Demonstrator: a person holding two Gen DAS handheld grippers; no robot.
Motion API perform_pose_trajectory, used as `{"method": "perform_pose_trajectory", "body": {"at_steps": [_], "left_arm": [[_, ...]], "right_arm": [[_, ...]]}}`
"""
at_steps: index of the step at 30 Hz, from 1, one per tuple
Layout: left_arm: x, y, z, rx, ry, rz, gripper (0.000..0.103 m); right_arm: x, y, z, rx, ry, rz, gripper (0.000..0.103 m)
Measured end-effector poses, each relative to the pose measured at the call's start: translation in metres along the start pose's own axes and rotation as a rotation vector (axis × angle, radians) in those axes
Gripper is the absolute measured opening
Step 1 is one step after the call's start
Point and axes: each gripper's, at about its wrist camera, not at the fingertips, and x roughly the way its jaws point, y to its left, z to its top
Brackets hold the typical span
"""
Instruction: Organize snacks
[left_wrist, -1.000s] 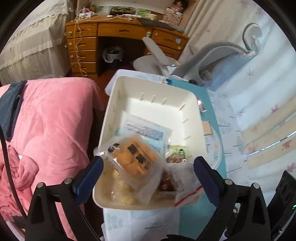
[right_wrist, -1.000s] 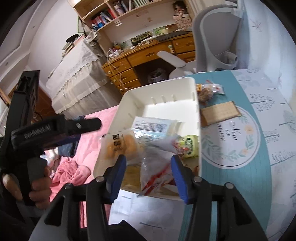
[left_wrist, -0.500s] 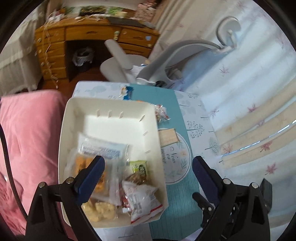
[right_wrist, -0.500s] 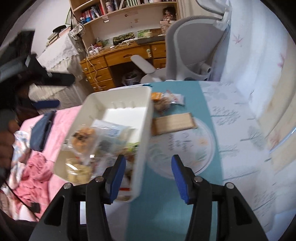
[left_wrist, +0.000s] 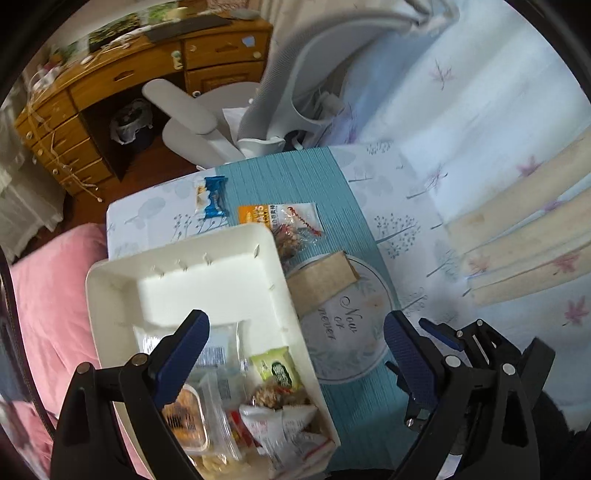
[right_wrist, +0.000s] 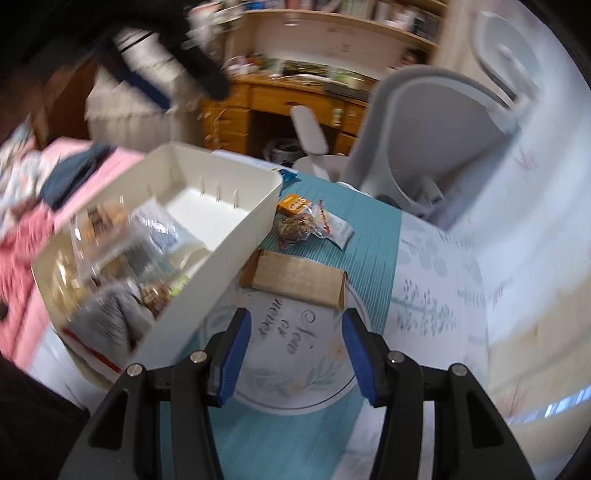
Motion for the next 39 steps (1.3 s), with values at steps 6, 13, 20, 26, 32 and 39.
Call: {"method": "perform_pose_trajectory", "body": {"at_steps": [6, 13, 20, 26, 32, 39], "left_arm": [[0.043, -0.021, 0.042, 0.071, 0.096, 0.089, 0.095], [0.106, -0.042, 0.074, 0.174, 0.243, 0.196, 0.095], [0.164, -0.058, 0.094, 0.245, 0.360, 0.305, 0.095], [0.202, -0.057, 0.106, 0.256, 0.419, 0.345, 0.095], [0.224, -0.050, 0.106, 0.234, 0.455, 0.360, 0.086], [0.240, -0.048, 0.103, 0.204, 0.480, 0.323, 0.066]], "right_arm": [[0.030, -0.003, 0.001, -0.154, 0.004, 0.084, 0.074], [0.064, -0.002, 0.000, -0.359, -0.023, 0.153, 0.075], [0.098, -0.010, 0.001, -0.411, -0.046, 0.187, 0.075], [0.127, -0.018, 0.002, -0.420, -0.041, 0.226, 0.075], [0.148, -0.020, 0.002, -0.460, -0.026, 0.277, 0.076], [0.163, -0.022, 0.009, -0.472, -0.005, 0.332, 0.078]]}}
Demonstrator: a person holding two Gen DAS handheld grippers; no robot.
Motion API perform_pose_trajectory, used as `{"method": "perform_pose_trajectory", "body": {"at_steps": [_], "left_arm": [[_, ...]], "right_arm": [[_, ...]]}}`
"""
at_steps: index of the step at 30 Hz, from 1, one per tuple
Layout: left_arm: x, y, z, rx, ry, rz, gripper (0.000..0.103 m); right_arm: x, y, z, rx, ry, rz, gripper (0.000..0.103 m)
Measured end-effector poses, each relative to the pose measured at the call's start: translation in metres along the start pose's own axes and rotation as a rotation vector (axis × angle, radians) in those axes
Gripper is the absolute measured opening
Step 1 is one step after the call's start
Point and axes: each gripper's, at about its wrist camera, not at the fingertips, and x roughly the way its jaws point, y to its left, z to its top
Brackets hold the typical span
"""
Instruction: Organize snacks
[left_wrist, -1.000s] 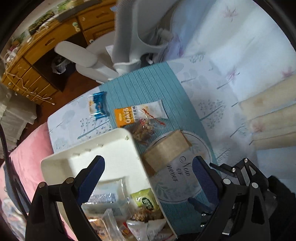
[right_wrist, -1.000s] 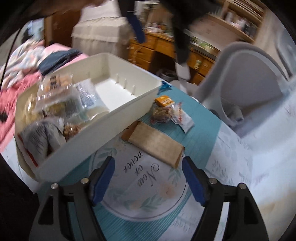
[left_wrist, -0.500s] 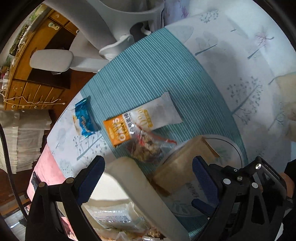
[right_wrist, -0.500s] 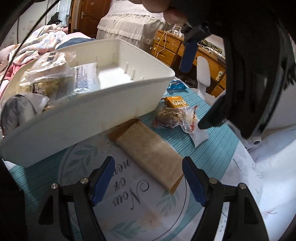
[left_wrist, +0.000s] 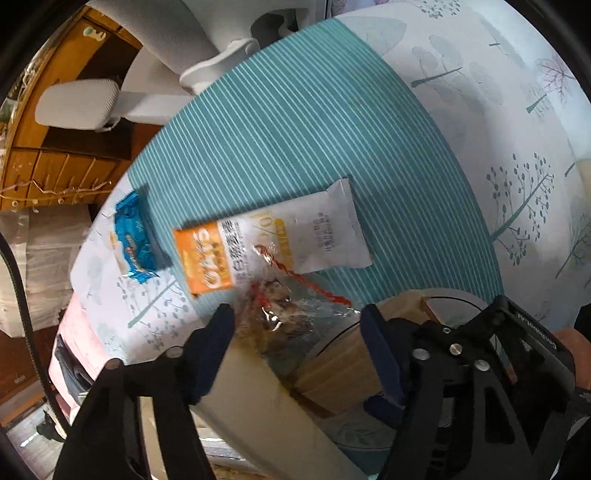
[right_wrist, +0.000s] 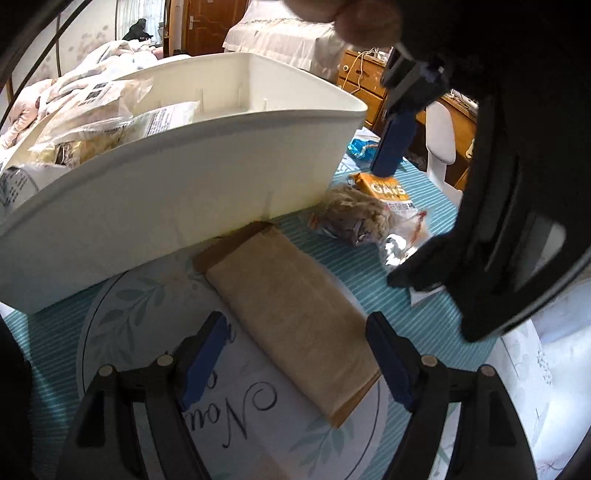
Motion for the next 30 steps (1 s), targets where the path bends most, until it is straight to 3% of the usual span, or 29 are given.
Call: {"method": "perform_pose_trajectory", "body": {"at_steps": [5, 7, 9, 12, 19, 24, 25, 30], "left_arm": [[0.004, 0.003, 0.002, -0.030, -0.006, -0.016, 0.062], [0.001, 0.007, 0.001, -0.045, -0.020, -0.009, 0.050], [0.001, 0.016, 0.001, -0.061, -0.021, -0.002, 0.031], [-0.004, 0.025, 0.001, -0.113, -0.030, -0.051, 0.018], [-0.002, 0.037, -0.003, -0.163, -0.028, -0.097, 0.018], [-0.002, 0.035, -0.013, -0.128, -0.032, -0.075, 0.042], [-0.003, 0.030, -0.015, -0.118, -0.033, -0.068, 0.043], [0.003, 0.016, -0.010, -0.073, -0.030, -0.033, 0.056]], "right_arm": [[0.002, 0.001, 0.002, 0.011, 0.003, 0.018, 0.079], [0.003, 0.004, 0.002, 0.003, 0.006, 0.006, 0.078], [0.002, 0.005, 0.001, 0.000, 0.005, 0.000, 0.073], [0.000, 0.006, -0.001, 0.002, 0.000, -0.012, 0.063], [-0.009, 0.009, 0.000, -0.002, 0.039, -0.028, 0.042], [-0.012, 0.016, -0.003, -0.065, 0.073, -0.034, 0.042], [-0.010, 0.017, -0.002, -0.076, 0.075, -0.033, 0.043], [-0.007, 0.011, 0.003, -0.120, 0.081, -0.032, 0.059]]}}
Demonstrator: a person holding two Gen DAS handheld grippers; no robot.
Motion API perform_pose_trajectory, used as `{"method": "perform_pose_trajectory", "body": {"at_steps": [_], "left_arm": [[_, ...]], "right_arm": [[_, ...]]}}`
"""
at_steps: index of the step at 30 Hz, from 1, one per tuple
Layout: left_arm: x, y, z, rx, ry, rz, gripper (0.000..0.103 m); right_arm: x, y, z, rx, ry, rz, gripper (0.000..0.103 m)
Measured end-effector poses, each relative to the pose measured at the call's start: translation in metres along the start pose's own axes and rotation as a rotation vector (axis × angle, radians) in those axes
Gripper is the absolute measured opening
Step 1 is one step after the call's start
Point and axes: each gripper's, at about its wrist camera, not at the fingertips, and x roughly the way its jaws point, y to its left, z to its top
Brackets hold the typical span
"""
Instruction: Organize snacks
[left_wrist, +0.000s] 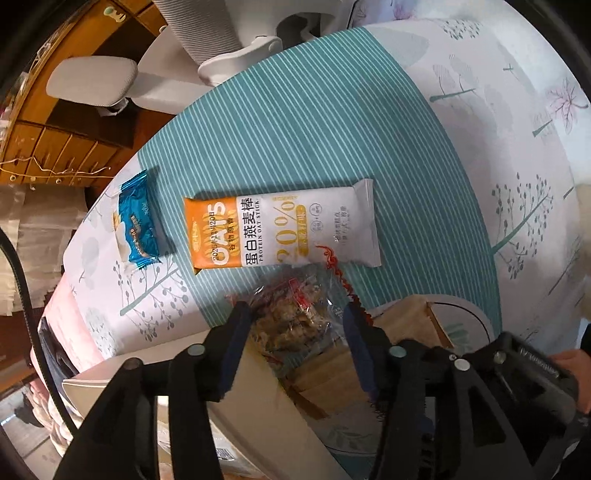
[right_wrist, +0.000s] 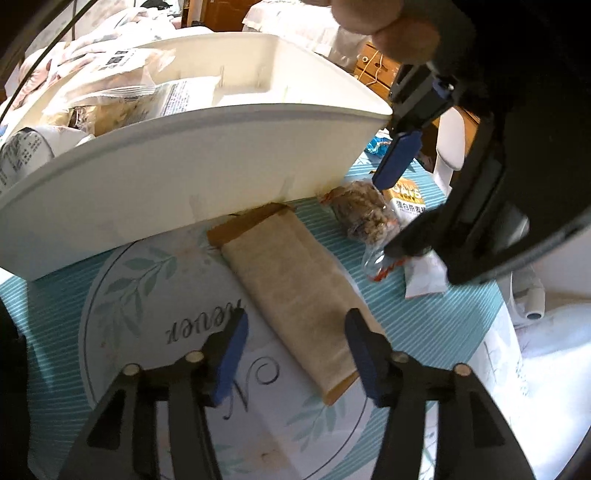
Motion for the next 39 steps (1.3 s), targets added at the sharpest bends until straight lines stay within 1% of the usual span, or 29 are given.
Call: {"method": "perform_pose_trajectory", "body": {"at_steps": [2, 3, 5, 7, 10, 13, 16, 19, 22, 23, 26, 28, 29, 31, 32, 34, 35, 39], "left_arm": [[0.003, -0.003, 0.003, 0.003, 0.003, 0.010, 0.058], [0.006, -0.004, 0.004, 0.005, 0.007, 0.013, 0.058], [0.010, -0.005, 0.008, 0.006, 0.011, 0.022, 0.059], [0.011, -0.003, 0.010, -0.005, 0.010, 0.007, 0.060], [0.012, 0.003, 0.012, -0.048, 0.005, -0.021, 0.061], [0.014, 0.013, 0.014, -0.087, -0.005, -0.049, 0.057], [0.014, 0.019, 0.015, -0.100, -0.011, -0.060, 0.054], [0.012, 0.022, 0.011, -0.092, -0.050, -0.052, 0.051], [0.010, 0.022, 0.009, -0.090, -0.080, -0.040, 0.046], [0.008, 0.025, 0.005, -0.099, -0.088, -0.040, 0.043], [0.000, 0.030, 0.002, -0.137, -0.124, -0.076, 0.030], [-0.002, 0.033, 0.001, -0.153, -0.130, -0.086, 0.024], [-0.005, 0.032, 0.000, -0.158, -0.147, -0.100, 0.019], [-0.007, 0.031, -0.001, -0.165, -0.149, -0.112, 0.014], [-0.010, 0.030, -0.002, -0.166, -0.152, -0.114, 0.000], [-0.015, 0.029, -0.006, -0.174, -0.164, -0.149, 0.001], [-0.019, 0.027, -0.009, -0.177, -0.173, -0.162, 0.001], [-0.038, 0.023, -0.025, -0.180, -0.216, -0.197, 0.001]], "right_arm": [[0.003, -0.005, 0.002, -0.001, -0.004, 0.029, 0.068], [0.006, -0.008, 0.003, -0.006, -0.002, 0.043, 0.069], [0.008, -0.012, 0.006, -0.023, -0.004, 0.058, 0.076], [0.011, -0.017, 0.009, -0.029, 0.002, 0.085, 0.079], [0.017, -0.027, 0.012, -0.001, 0.014, 0.146, 0.079], [0.020, -0.031, 0.014, 0.028, 0.034, 0.179, 0.079], [0.023, -0.032, 0.014, 0.089, 0.062, 0.204, 0.077], [0.023, -0.030, 0.015, 0.154, 0.101, 0.195, 0.075], [0.020, -0.024, 0.014, 0.215, 0.141, 0.169, 0.068], [0.018, -0.023, 0.014, 0.238, 0.159, 0.160, 0.066], [0.011, -0.016, 0.008, 0.322, 0.216, 0.129, 0.065], [0.008, -0.009, 0.005, 0.388, 0.257, 0.112, 0.063], [0.007, -0.006, 0.004, 0.404, 0.269, 0.109, 0.063], [0.002, 0.002, -0.002, 0.466, 0.304, 0.110, 0.063], [-0.001, 0.006, -0.005, 0.493, 0.317, 0.116, 0.063], [-0.005, 0.012, -0.010, 0.534, 0.344, 0.124, 0.062], [-0.008, 0.017, -0.013, 0.563, 0.375, 0.125, 0.062], [-0.017, 0.034, -0.026, 0.659, 0.427, 0.147, 0.062]]}}
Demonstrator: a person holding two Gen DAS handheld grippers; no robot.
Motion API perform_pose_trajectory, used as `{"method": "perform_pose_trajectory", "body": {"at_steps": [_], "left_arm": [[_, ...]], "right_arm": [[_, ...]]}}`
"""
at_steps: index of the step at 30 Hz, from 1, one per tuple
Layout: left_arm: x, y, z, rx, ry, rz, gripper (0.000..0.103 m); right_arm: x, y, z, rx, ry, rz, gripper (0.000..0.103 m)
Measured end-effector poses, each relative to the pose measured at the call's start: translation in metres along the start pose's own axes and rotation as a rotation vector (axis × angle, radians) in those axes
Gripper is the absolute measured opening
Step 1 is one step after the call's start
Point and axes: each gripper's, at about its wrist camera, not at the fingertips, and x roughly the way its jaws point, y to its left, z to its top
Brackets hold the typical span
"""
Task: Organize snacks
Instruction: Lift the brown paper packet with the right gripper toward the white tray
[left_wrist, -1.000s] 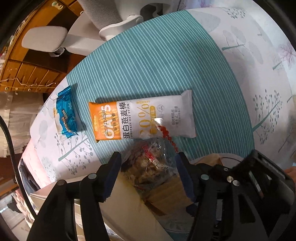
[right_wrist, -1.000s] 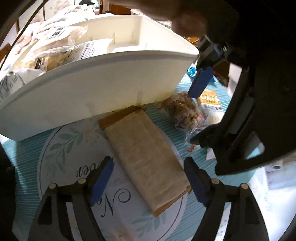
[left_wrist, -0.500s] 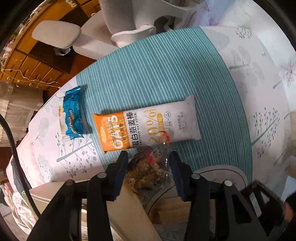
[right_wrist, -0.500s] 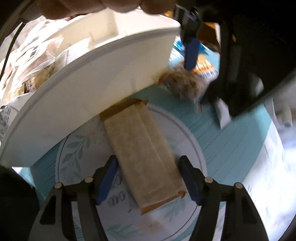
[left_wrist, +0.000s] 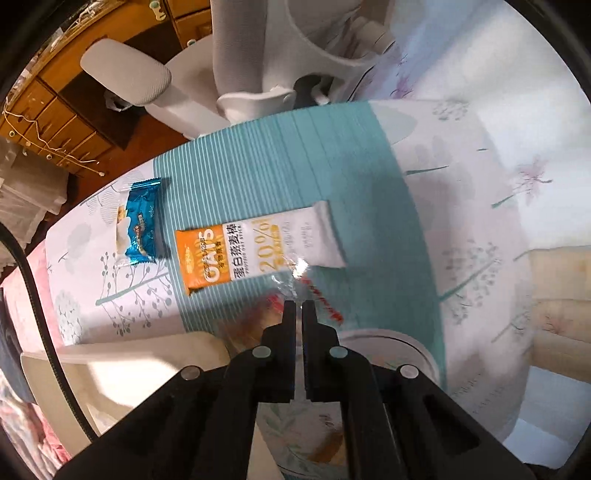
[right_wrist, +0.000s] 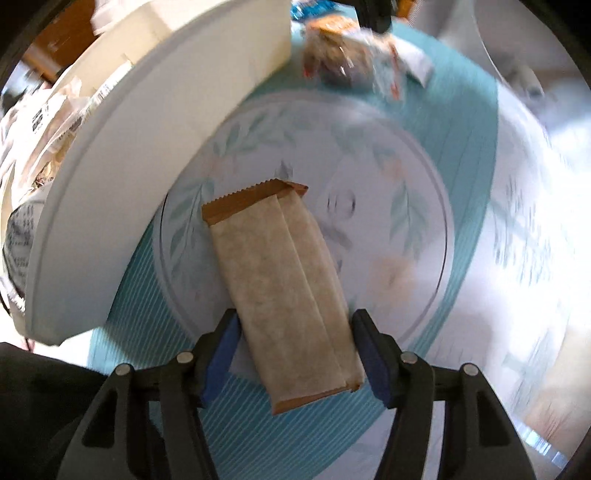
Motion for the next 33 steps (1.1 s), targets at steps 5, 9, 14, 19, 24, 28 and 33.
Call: {"method": "perform_pose_trajectory", "body": {"at_steps": [5, 9, 14, 19, 24, 28, 33], "left_arm": [[-0.034, -0.003, -0.020, -0.009, -0.043, -0.051, 0.001], [-0.056, 0.001, -0.029, -0.004, -0.078, -0.090, 0.005], [-0.059, -0.013, -0.033, 0.102, -0.069, 0.011, 0.024], [-0.030, -0.030, -0.030, 0.235, -0.014, 0.127, 0.039], [0.000, -0.037, -0.026, 0.316, 0.040, 0.207, 0.064], [0.021, -0.043, -0.023, 0.357, 0.088, 0.272, 0.068], [0.037, -0.051, -0.019, 0.380, 0.114, 0.285, 0.072]], "right_arm": [[-0.001, 0.002, -0.033, 0.153, 0.055, 0.108, 0.061], [0.000, -0.003, -0.055, 0.294, 0.084, 0.232, 0.061], [-0.010, -0.003, -0.088, 0.412, 0.058, 0.312, 0.061], [-0.025, -0.022, -0.115, 0.492, 0.017, 0.351, 0.059], [-0.046, -0.039, -0.137, 0.539, -0.010, 0.360, 0.059], [-0.050, -0.057, -0.143, 0.583, -0.030, 0.393, 0.057], [-0.046, -0.079, -0.157, 0.671, -0.065, 0.486, 0.057]]}}
